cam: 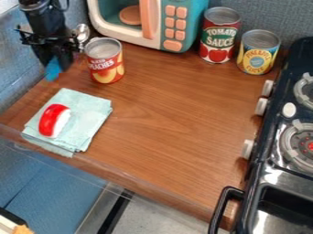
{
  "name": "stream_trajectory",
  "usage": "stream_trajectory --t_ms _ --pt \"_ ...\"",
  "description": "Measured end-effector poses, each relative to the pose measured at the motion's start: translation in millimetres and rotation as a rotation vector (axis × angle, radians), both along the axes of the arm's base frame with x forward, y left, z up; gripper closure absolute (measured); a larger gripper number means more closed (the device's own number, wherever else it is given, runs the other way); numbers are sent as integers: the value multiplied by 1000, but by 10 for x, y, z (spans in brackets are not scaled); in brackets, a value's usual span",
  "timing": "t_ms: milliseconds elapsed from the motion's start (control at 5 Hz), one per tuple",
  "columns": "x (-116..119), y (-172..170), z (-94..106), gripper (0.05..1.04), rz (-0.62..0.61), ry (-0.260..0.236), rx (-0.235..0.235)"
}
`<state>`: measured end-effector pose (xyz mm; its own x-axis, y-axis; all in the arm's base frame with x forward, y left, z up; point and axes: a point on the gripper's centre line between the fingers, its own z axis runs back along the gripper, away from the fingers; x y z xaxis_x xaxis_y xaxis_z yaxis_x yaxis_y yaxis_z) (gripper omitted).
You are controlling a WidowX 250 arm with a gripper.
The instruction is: Take the blue spoon to the left side of the peaches can and moves them to the center of table
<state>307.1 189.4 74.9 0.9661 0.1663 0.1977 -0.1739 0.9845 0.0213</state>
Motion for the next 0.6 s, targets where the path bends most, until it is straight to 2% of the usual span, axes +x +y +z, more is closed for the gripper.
stream_trajectory --t_ms 200,400,600 --pt "67 113 -117 650 -31 32 30" --pt "94 133 -255 650 -55 54 26" --pt "178 22 -258 650 -107 48 34"
